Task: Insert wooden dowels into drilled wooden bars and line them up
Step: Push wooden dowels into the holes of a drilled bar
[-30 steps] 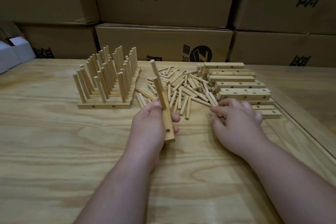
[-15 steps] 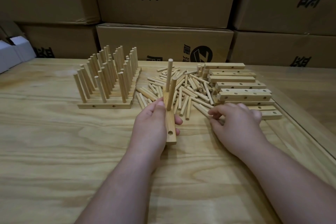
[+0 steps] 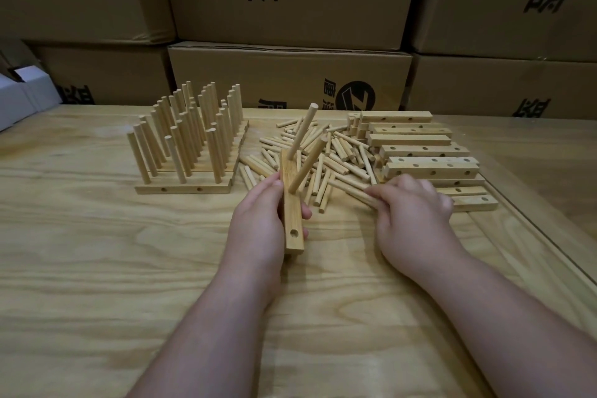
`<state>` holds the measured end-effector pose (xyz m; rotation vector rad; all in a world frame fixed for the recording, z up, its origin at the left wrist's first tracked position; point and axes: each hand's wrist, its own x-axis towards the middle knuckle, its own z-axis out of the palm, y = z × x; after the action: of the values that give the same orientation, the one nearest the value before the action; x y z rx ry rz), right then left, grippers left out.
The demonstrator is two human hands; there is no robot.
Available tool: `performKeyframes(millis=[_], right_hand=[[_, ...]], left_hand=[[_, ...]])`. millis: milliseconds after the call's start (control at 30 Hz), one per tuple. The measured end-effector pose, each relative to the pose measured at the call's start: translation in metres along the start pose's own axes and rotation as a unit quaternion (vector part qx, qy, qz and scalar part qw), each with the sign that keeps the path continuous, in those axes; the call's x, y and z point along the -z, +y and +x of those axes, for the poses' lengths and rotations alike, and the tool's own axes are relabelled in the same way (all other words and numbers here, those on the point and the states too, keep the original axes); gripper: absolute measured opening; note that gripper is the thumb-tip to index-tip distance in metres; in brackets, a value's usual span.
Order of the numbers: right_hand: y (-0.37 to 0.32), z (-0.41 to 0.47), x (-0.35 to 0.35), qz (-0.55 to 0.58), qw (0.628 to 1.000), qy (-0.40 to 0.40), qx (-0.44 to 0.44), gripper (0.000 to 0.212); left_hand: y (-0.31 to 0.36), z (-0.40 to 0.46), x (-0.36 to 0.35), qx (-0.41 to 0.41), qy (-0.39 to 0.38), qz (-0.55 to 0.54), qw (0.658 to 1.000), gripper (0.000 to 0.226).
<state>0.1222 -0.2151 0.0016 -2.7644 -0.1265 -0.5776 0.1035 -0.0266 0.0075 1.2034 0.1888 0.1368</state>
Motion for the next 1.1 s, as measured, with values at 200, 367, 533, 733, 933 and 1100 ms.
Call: performKeyframes(millis=[200,367,533,733,933,1100], right_hand=[[-0.02,-0.009,0.011,0.17,0.979,0.038,0.109,0.025],[-0.033,-0.02,0.013,0.2,0.962,-0.051,0.179,0.011],[-0.033,-0.021,0.016,0.208,0.954,-0.083,0.197,0.015],[-0.033,-0.021,0.019,0.216,0.948,-0.051,0.227,0.023],[-0.03,-0.02,0.017,0.241,0.945,-0.011,0.219,0.019],[-0.028,-0.02,0.017,0.233,0.947,-0.011,0.221,0.019]], left_hand=[[0.002,0.0,0.003,0.026,0.007,-0.06,0.998,0.035],[0.004,0.0,0.001,0.025,0.048,-0.093,0.994,0.032],[0.004,0.001,0.002,0.024,0.066,-0.093,0.993,0.03],[0.001,0.001,0.001,-0.001,0.065,-0.044,0.997,0.032],[0.0,0.002,0.002,0.005,0.079,-0.058,0.995,0.032],[-0.001,0.004,0.003,-0.005,0.07,-0.036,0.997,0.044]])
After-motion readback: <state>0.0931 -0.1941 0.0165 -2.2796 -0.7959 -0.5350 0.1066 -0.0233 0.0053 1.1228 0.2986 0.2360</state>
